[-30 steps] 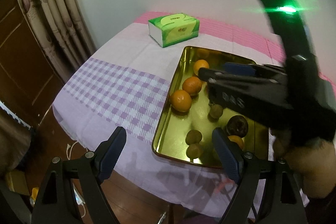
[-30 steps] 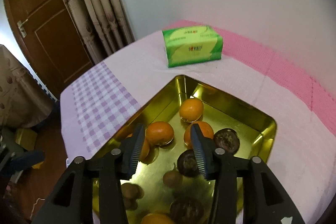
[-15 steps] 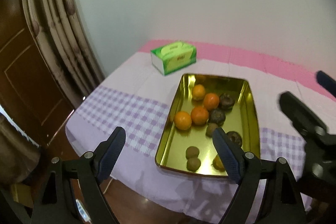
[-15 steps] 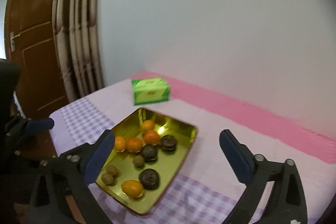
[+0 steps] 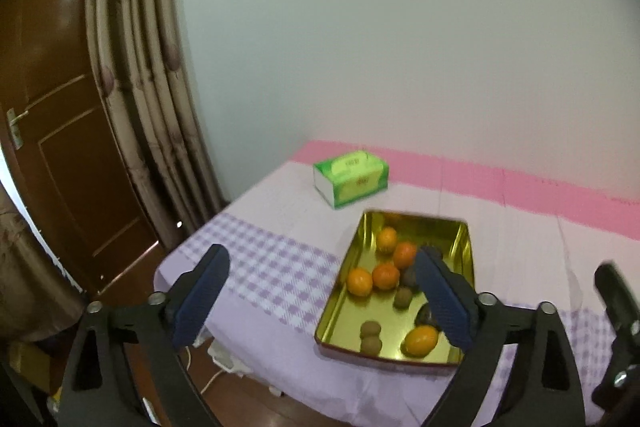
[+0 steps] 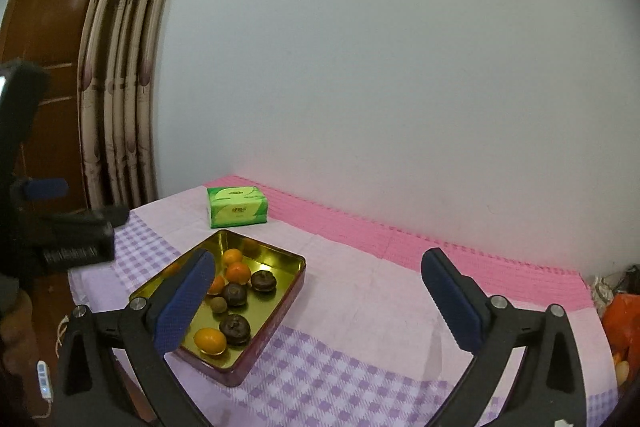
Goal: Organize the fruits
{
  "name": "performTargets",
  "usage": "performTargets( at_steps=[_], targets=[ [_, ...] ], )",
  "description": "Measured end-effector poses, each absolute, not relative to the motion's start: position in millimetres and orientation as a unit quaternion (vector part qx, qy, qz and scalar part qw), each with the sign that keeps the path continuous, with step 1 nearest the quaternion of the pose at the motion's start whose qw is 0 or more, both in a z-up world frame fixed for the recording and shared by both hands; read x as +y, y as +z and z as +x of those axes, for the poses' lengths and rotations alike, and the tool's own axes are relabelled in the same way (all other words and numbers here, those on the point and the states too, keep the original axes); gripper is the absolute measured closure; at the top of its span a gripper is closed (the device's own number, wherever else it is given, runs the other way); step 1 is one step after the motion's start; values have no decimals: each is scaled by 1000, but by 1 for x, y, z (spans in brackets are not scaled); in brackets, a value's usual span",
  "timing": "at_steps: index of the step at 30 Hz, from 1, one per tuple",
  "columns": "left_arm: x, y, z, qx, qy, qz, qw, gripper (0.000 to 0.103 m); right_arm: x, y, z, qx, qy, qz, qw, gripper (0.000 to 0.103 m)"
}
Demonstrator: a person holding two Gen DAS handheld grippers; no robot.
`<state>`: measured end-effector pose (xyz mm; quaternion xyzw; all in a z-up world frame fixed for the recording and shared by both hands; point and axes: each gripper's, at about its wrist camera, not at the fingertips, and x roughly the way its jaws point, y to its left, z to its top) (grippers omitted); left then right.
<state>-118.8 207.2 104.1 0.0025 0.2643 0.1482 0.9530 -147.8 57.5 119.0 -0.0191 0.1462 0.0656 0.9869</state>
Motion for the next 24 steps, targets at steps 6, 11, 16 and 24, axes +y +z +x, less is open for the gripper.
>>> performTargets(
  at_steps=[6, 11, 16, 24],
  targets=[
    [207, 142, -148, 199, 144, 13, 969, 0, 60, 126, -162, 137, 75, -24, 987, 1],
    [201, 173, -169, 160, 122, 26, 979, 0, 63, 136, -170, 130, 85, -21, 988, 1],
    [198, 188, -181, 150, 104, 20, 983, 0, 65, 144, -174, 123, 89, -16, 988, 1],
    [201, 191, -184, 160, 98, 6, 982, 0, 77, 152, -175, 118, 77, -29, 990, 1]
  ],
)
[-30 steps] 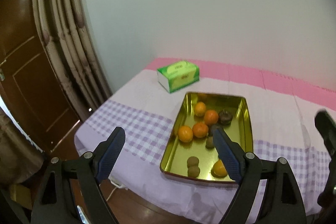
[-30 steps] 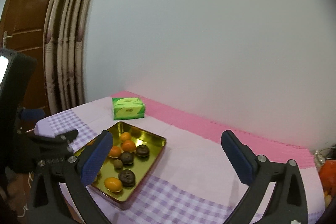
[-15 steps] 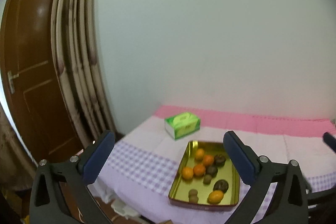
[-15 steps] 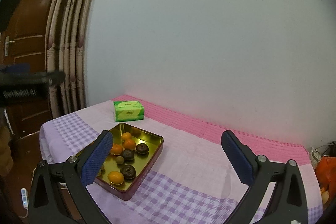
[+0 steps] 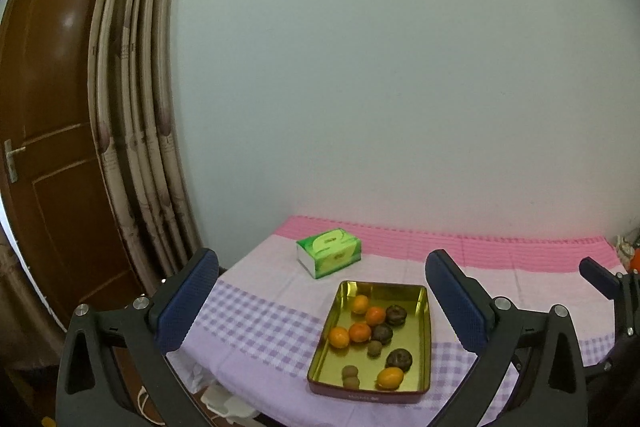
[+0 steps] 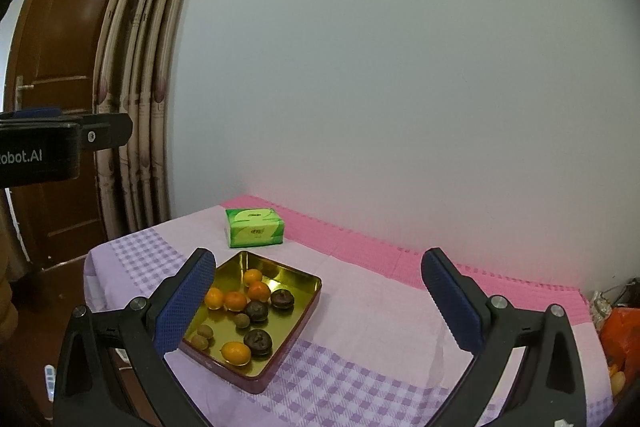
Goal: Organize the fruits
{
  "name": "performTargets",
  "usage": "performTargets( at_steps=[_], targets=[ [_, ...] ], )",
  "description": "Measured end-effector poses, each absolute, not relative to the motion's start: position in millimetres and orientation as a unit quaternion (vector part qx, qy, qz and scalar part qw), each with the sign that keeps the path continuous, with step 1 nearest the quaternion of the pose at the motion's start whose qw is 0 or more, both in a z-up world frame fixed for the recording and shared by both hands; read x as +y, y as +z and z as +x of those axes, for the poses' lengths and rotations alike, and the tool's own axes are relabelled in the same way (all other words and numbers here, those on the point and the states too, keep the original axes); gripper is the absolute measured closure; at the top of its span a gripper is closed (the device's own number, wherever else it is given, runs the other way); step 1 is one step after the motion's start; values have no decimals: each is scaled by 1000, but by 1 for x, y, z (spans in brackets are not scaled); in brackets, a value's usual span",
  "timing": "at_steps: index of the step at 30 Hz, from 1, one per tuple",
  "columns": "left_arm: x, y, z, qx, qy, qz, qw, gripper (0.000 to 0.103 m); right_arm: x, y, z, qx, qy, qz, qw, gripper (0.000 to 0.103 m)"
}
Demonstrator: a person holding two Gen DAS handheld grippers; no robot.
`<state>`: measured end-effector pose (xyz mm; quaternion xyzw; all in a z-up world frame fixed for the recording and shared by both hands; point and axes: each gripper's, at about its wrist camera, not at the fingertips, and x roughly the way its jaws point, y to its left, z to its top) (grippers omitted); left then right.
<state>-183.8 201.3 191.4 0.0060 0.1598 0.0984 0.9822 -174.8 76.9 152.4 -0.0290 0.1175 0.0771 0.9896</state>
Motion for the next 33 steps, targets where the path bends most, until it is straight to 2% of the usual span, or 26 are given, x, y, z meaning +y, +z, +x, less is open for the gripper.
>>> performTargets(
  at_steps=[16, 33],
  targets=[
    [209, 191, -188, 148, 111, 2, 983, 0, 87, 159, -179, 113, 84, -36, 989, 1],
    [205, 183, -181, 172, 94, -4, 981, 0, 86, 158, -178, 121, 87, -35, 988, 1]
  ],
)
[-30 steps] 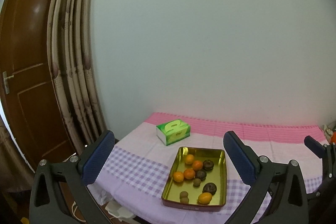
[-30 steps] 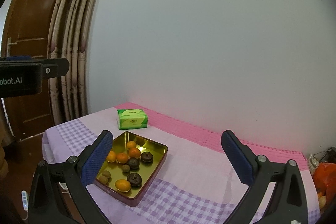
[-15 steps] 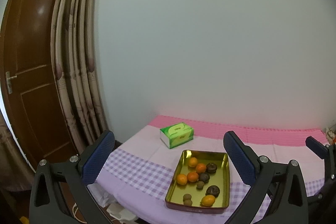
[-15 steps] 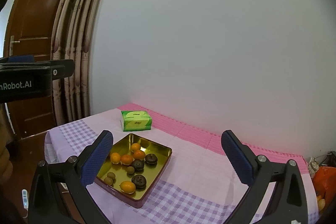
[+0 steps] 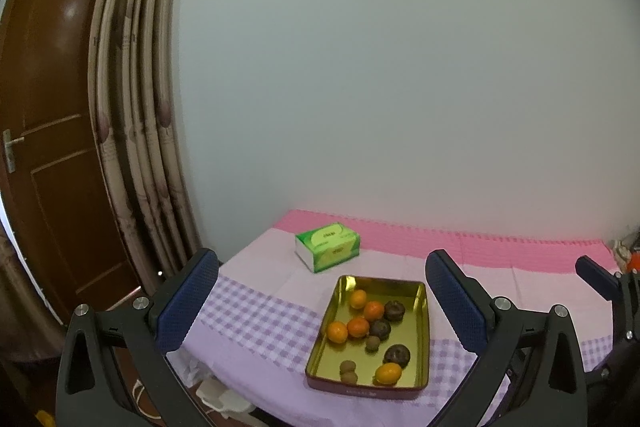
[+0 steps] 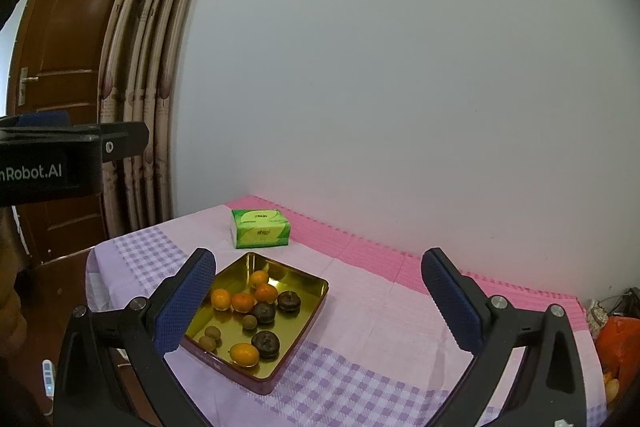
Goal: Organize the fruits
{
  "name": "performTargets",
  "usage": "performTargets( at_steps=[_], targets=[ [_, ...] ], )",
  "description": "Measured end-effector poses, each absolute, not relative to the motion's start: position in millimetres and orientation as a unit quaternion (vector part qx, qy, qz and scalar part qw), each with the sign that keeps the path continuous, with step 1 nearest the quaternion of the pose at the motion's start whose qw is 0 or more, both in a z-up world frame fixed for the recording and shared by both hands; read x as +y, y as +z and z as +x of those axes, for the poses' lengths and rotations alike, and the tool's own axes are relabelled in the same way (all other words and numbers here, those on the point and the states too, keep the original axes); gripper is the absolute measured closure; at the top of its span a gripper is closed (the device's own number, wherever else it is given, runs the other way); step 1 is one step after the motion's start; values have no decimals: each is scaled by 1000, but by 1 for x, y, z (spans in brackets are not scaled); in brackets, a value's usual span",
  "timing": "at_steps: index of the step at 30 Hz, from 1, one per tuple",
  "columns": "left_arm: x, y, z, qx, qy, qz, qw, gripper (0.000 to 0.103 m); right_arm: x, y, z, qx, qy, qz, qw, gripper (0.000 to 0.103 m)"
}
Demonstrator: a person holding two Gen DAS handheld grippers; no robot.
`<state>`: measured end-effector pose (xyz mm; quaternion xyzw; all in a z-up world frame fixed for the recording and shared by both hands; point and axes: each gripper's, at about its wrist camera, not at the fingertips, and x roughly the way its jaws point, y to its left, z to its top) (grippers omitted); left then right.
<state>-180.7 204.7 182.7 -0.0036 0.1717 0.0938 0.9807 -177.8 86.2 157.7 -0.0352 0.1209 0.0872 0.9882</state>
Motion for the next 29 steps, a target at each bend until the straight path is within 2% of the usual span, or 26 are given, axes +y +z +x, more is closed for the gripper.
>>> performTargets(
  at_steps=[8, 22, 29],
  targets=[
    [200, 158, -155, 231, 56, -16, 971, 0, 63, 127, -150, 170, 90, -19, 981, 1],
    [199, 104, -103, 308, 92, -8, 947, 0, -120, -39, -34, 416, -56, -6, 908, 1],
    [203, 82, -78, 353, 105, -15, 930, 0, -180, -83, -11, 468, -74, 52, 879, 1]
  ],
)
